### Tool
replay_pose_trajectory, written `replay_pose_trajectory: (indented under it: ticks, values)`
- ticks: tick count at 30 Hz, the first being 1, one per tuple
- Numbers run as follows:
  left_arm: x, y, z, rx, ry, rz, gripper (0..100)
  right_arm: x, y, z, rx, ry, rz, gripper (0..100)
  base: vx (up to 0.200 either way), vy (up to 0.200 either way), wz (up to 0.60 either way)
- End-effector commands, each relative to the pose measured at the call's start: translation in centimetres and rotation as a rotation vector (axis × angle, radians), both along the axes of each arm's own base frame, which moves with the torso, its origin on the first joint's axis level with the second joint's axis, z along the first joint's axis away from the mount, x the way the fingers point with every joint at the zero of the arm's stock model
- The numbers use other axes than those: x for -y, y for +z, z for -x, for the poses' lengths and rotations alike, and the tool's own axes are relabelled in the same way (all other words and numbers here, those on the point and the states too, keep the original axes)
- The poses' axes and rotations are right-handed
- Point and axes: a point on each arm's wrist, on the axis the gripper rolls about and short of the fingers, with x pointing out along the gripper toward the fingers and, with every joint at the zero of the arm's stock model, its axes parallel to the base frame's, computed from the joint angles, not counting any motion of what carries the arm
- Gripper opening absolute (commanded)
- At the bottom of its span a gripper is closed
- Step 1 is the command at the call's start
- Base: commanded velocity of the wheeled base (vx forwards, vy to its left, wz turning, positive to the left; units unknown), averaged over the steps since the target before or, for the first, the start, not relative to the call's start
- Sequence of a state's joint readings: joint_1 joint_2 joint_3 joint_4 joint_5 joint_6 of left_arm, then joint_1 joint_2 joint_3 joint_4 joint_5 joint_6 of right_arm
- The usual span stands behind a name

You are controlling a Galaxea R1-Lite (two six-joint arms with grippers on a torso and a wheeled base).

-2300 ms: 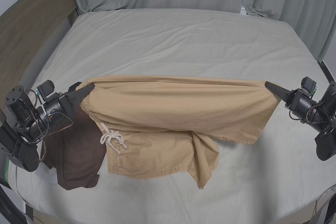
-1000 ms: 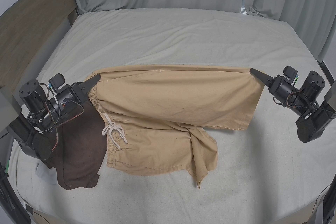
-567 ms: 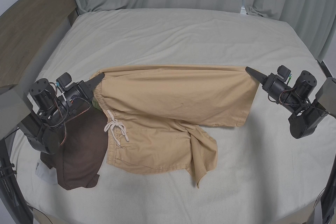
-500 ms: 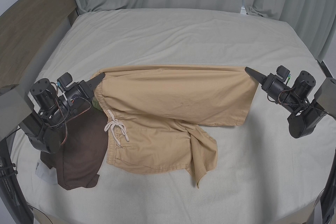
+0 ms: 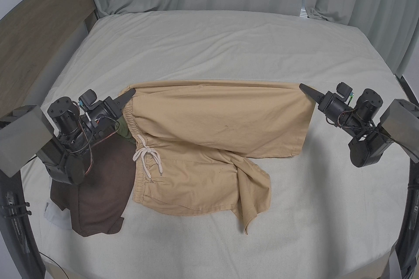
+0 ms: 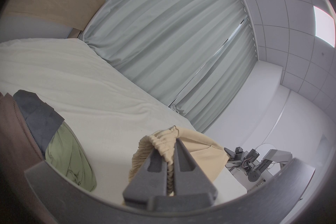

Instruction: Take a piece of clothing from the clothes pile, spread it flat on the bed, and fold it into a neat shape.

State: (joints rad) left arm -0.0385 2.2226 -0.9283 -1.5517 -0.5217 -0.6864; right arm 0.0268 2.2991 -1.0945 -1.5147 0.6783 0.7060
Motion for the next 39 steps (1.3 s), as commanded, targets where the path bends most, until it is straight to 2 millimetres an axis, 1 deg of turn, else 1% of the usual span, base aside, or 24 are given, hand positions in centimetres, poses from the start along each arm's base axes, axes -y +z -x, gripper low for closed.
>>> replay_pose_trajectory:
  ticks: [1, 6, 15, 21, 24, 31, 37, 39]
  values:
    - [0.0, -1.2, -1.3, -0.014, -0.002, 0.014, 0, -0.1, -1.4, -1.4, -0.017, 0.002, 0.001, 0, 0.0, 0.0, 0.0]
    - [0.0, -1.0, -2.1, -0.004, -0.003, 0.042, 0, -0.2, -1.8, -2.2, -0.03, 0.002, 0.002, 0, 0.0, 0.0, 0.0]
    - [-0.1, -2.7, -3.8, -0.008, 0.002, 0.045, 0, -0.2, -2.2, -3.7, -0.027, 0.002, 0.002, 0, 0.0, 0.0, 0.0]
    - [-0.1, -3.2, -4.8, 0.005, 0.002, 0.048, 0, -0.3, -1.7, -4.6, -0.013, 0.003, 0.002, 0, 0.0, 0.0, 0.0]
    - [-0.1, -3.2, -4.9, 0.006, 0.002, 0.05, 0, -0.4, -1.6, -4.8, -0.013, 0.005, 0.002, 0, 0.0, 0.0, 0.0]
    - [-0.2, -4.0, -5.3, -0.002, 0.003, 0.051, 0, -0.5, -1.5, -5.7, -0.007, 0.006, 0.001, 0, 0.0, 0.0, 0.0]
    - [-0.2, -4.0, -5.4, -0.001, 0.003, 0.05, 0, -0.4, -2.1, -6.3, -0.01, 0.001, 0.002, 0, 0.0, 0.0, 0.0]
    - [-0.2, -3.8, -5.5, 0.005, 0.003, 0.051, 0, -0.4, -1.8, -6.3, -0.001, 0.001, 0.002, 0, 0.0, 0.0, 0.0]
